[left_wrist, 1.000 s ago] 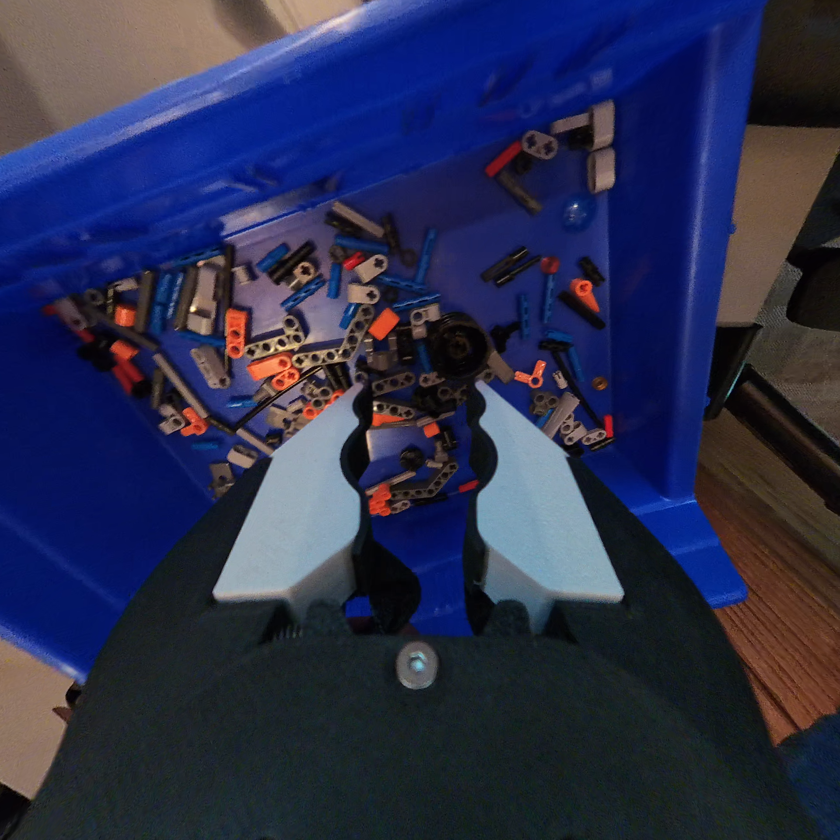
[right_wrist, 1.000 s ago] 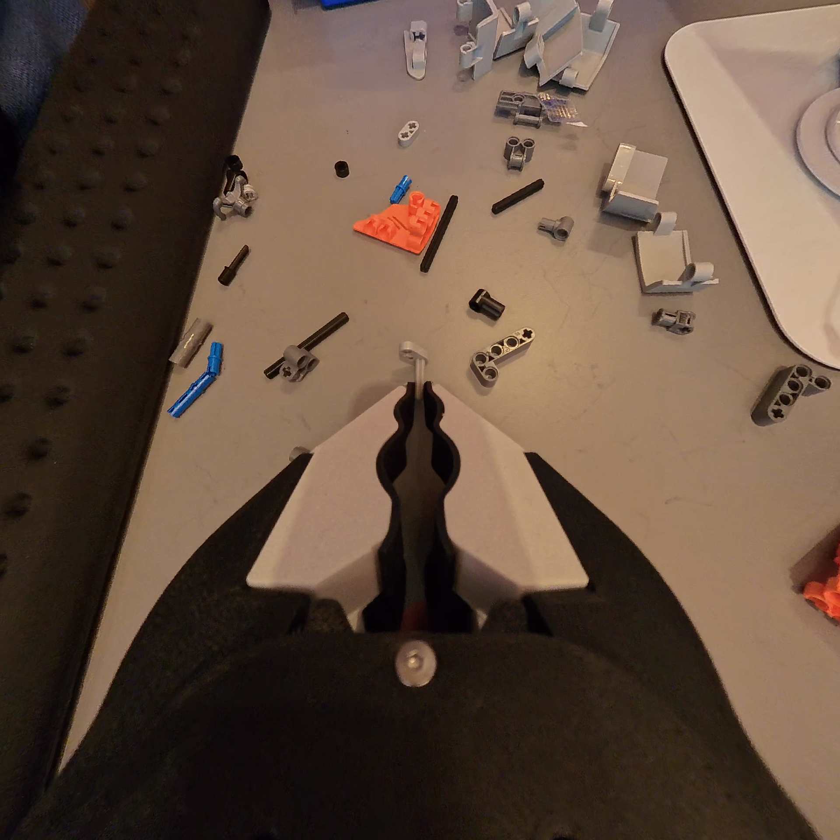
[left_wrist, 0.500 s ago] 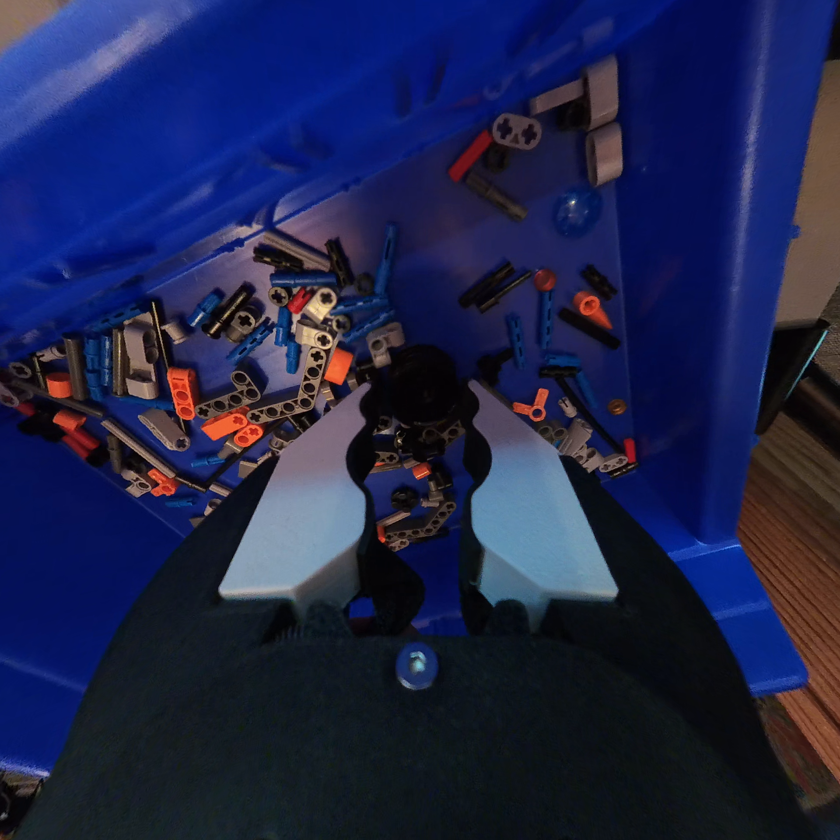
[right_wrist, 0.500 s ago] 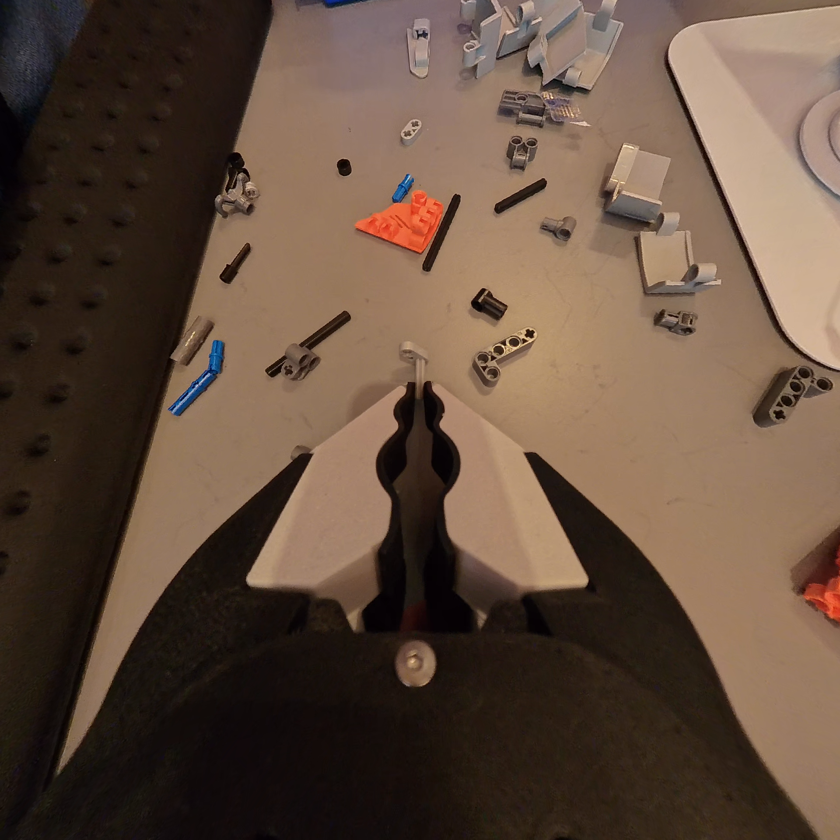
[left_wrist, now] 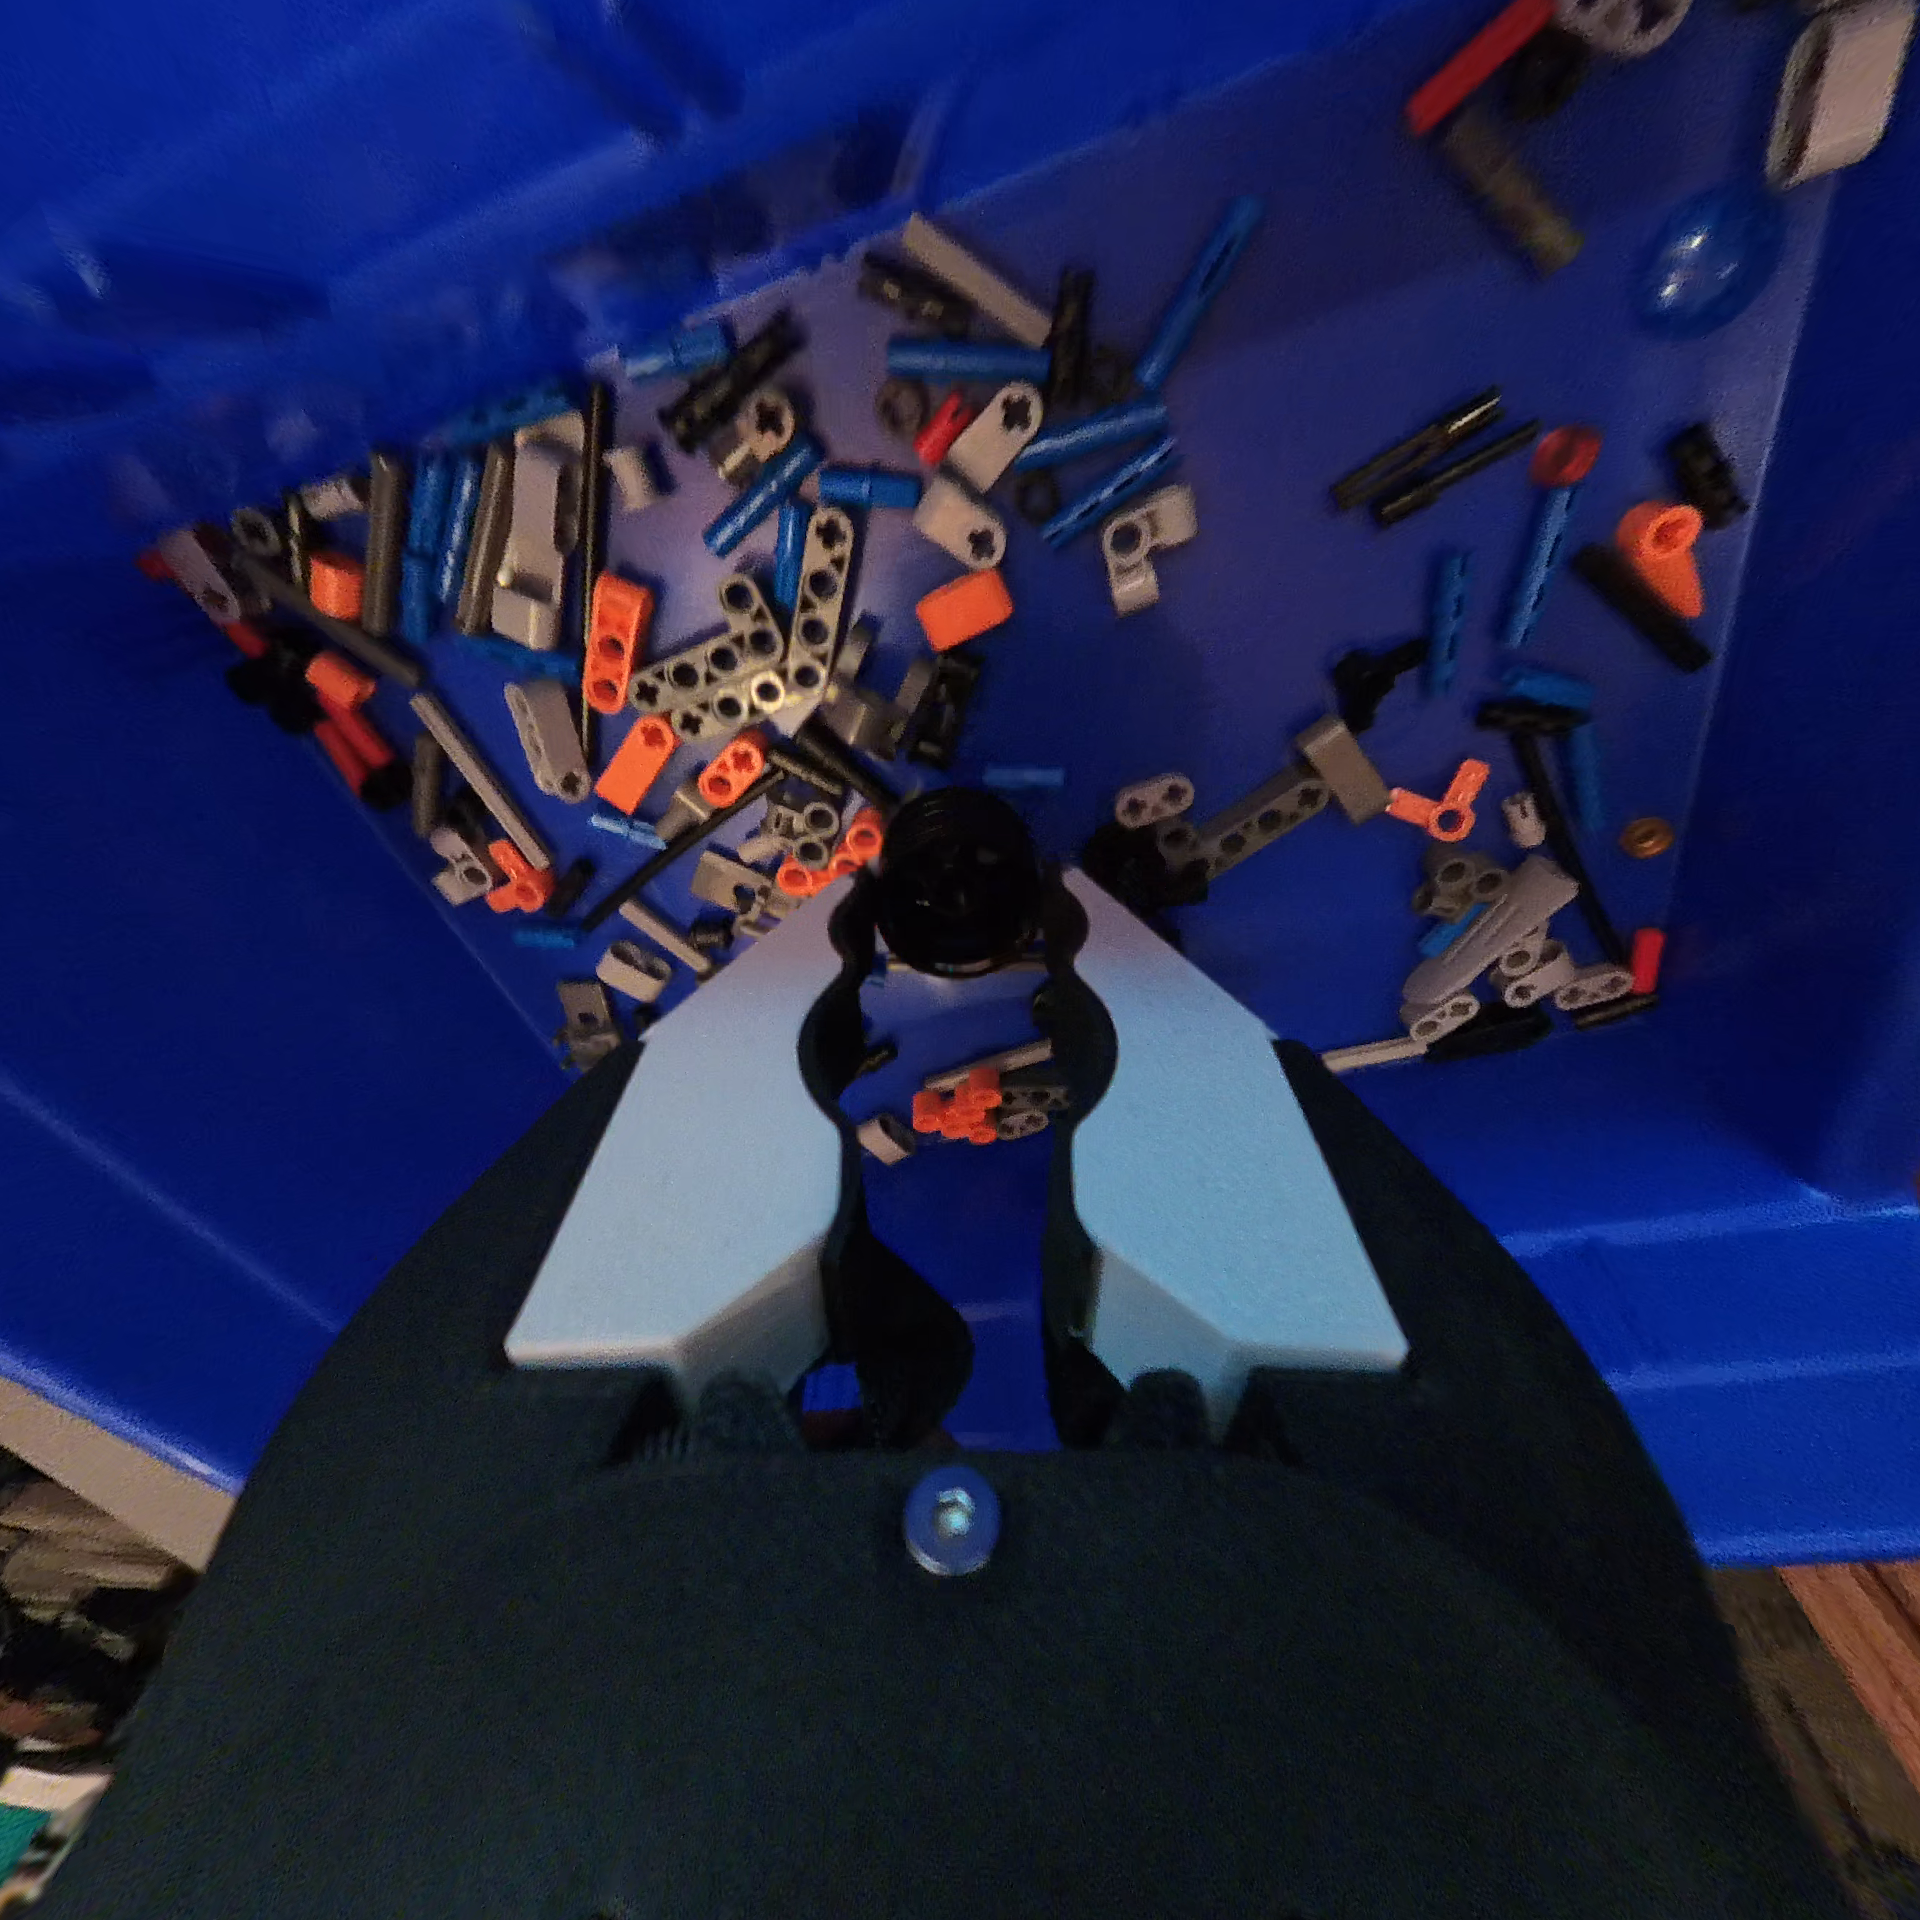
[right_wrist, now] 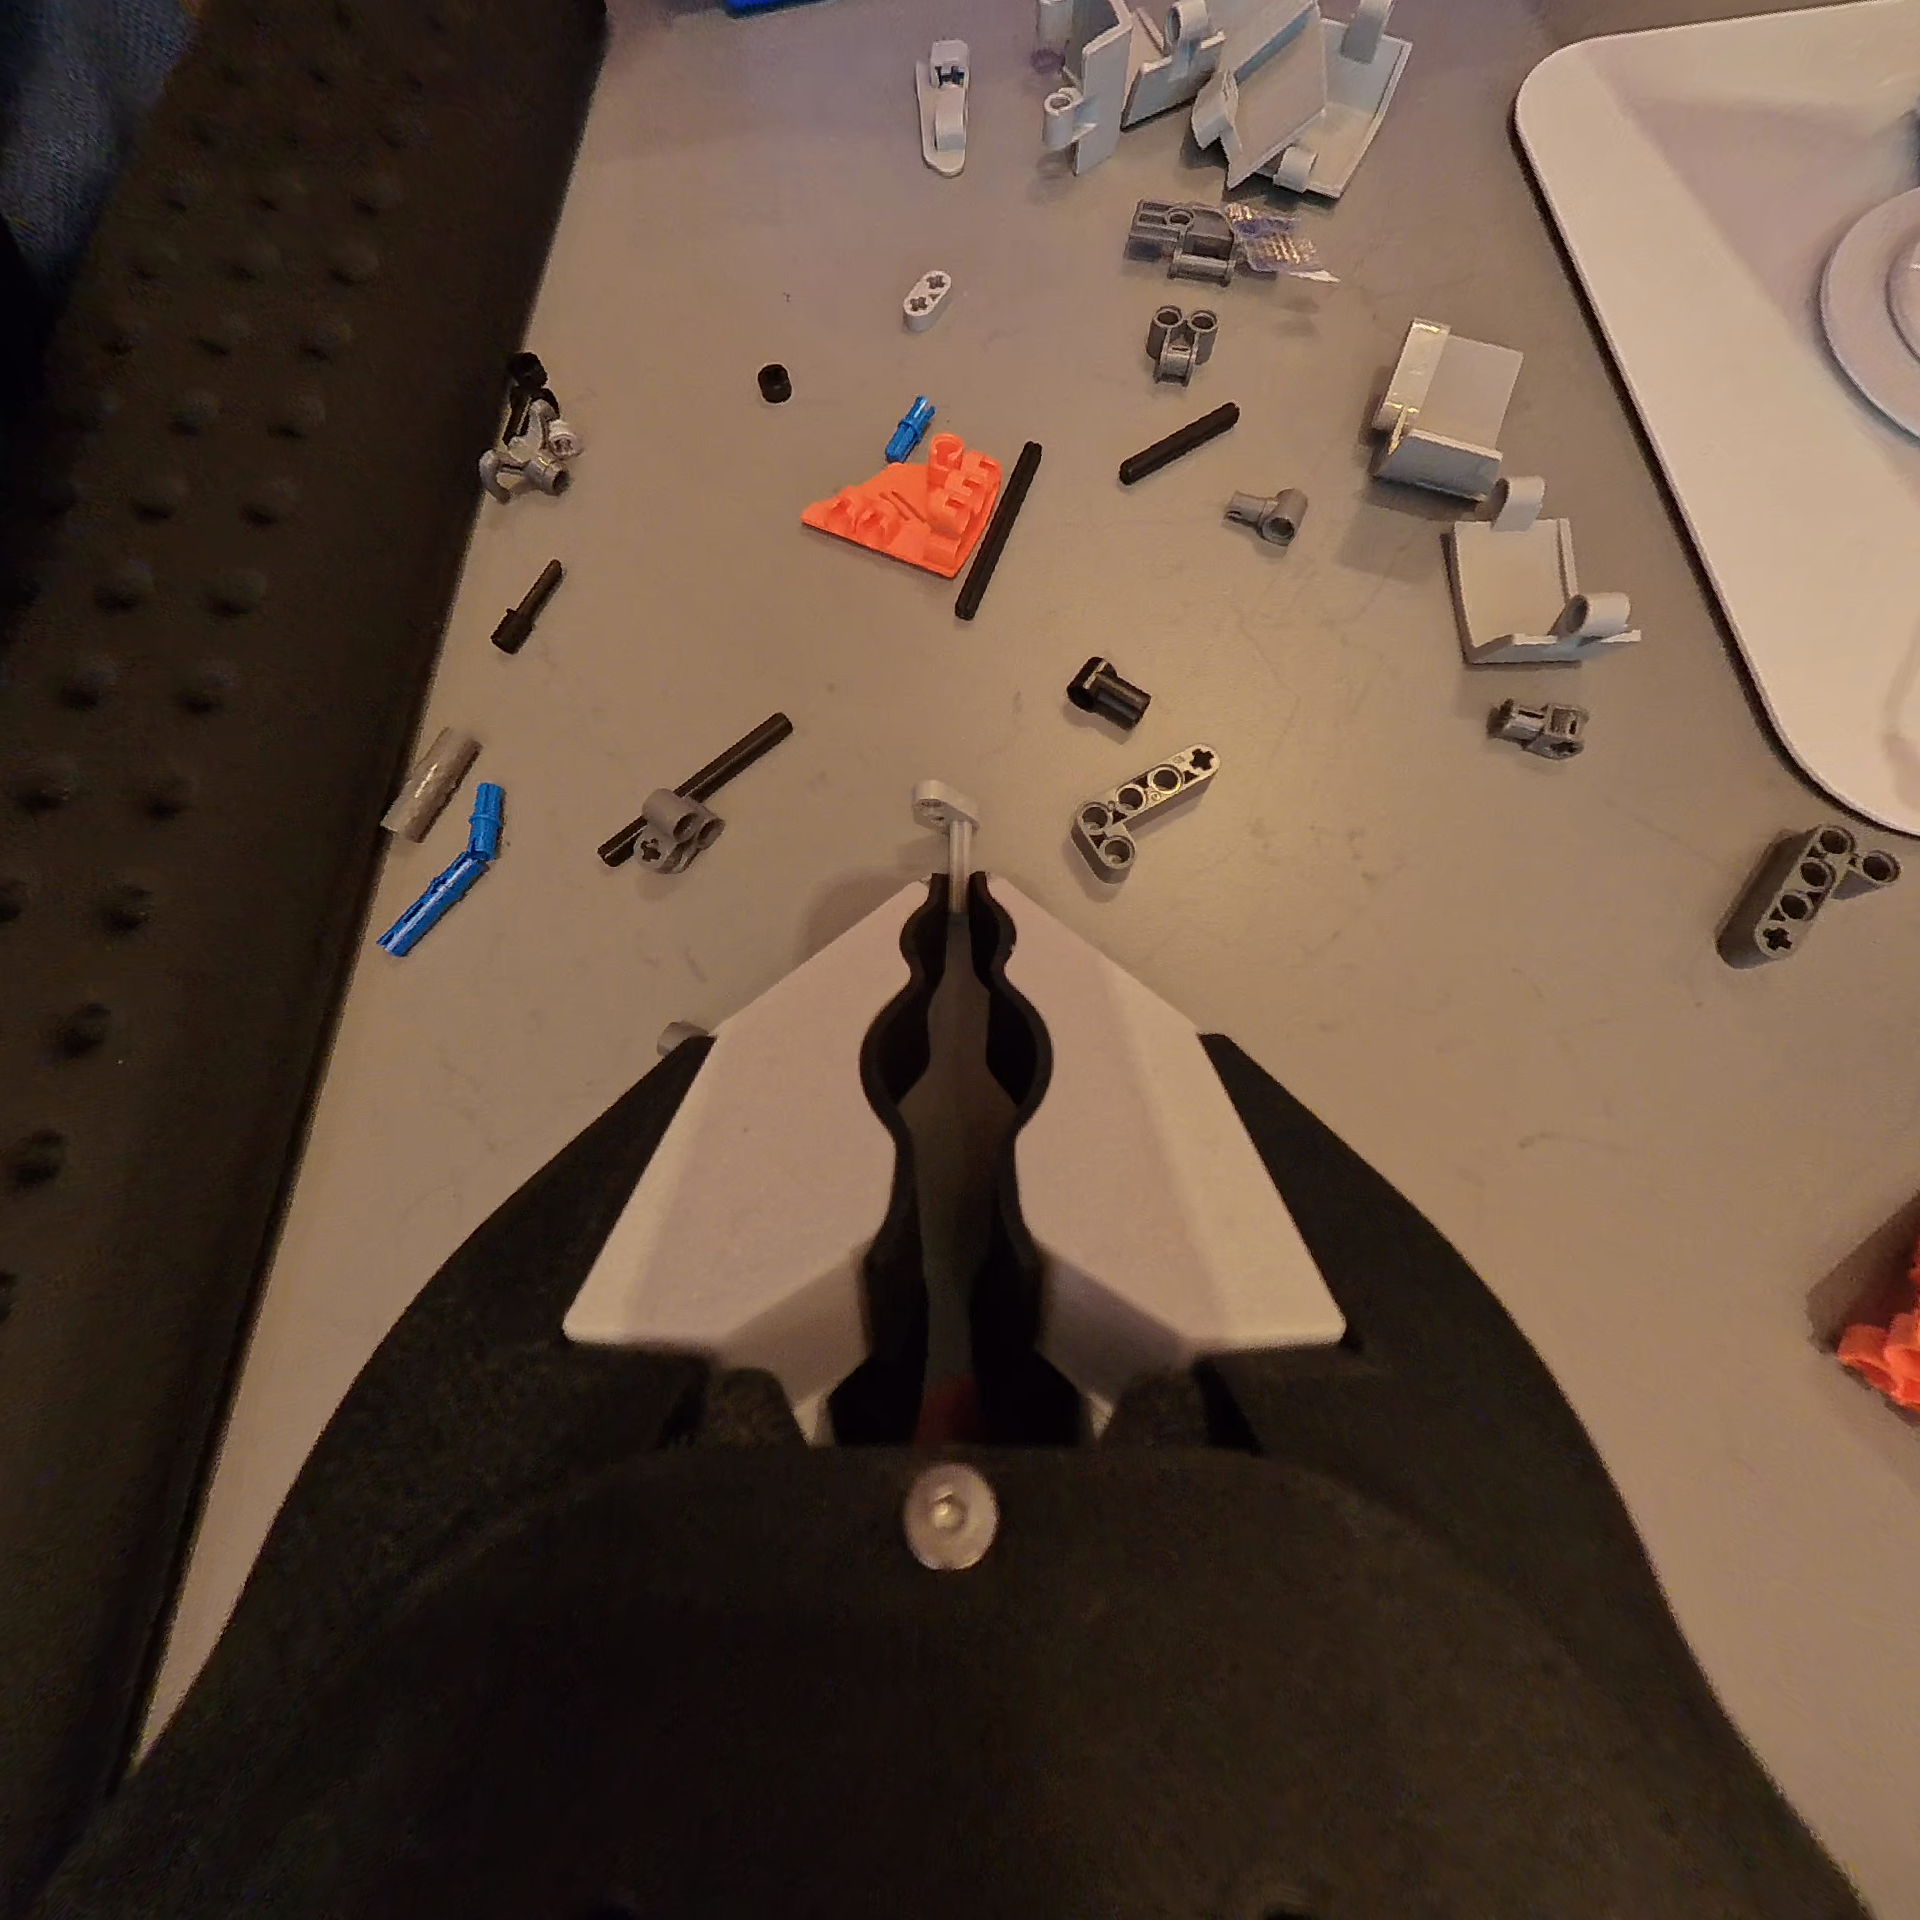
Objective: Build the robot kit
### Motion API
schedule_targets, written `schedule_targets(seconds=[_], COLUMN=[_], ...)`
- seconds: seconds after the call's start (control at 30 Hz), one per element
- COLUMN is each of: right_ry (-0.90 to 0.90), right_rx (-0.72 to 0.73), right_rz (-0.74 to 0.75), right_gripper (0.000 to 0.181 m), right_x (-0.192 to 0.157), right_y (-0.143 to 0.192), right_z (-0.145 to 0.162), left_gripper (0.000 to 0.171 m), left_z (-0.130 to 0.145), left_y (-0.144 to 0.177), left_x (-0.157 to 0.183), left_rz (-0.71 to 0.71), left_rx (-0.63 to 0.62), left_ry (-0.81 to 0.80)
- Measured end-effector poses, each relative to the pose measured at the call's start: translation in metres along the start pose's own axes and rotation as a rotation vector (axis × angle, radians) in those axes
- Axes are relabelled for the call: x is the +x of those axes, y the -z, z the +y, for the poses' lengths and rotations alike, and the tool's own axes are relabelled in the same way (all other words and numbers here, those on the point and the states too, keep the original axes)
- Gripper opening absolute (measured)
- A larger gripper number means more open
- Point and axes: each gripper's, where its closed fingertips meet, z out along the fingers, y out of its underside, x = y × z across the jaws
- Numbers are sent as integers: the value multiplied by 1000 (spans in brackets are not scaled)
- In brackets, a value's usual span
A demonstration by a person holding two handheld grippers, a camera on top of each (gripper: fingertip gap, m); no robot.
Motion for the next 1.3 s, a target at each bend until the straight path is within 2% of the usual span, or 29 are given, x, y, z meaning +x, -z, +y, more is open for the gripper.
schedule_targets(seconds=[0.2,0.27,0.43,0.73,0.87,1.1,1.3], right_ry=[-11,-17,-25,-25,-25,-28,-28], right_rx=[3,6,9,7,7,8,10], right_rz=[3,4,0,-2,-4,-5,-8], right_gripper=[1,1,1,1,1,1,1], right_x=[1,2,3,2,2,3,2], right_y=[0,1,1,1,1,1,1], right_z=[0,-1,-1,-1,-1,-1,-1], left_gripper=[34,39,40,42,42,41,39], left_z=[17,14,-2,3,-4,-32,-38], left_y=[-3,-1,8,12,17,18,12], left_x=[-15,-11,-7,-1,4,34,46], left_rz=[-10,15,12,6,-1,87,101], left_rx=[-20,8,101,69,107,191,168], left_ry=[59,67,47,40,25,-47,-88])
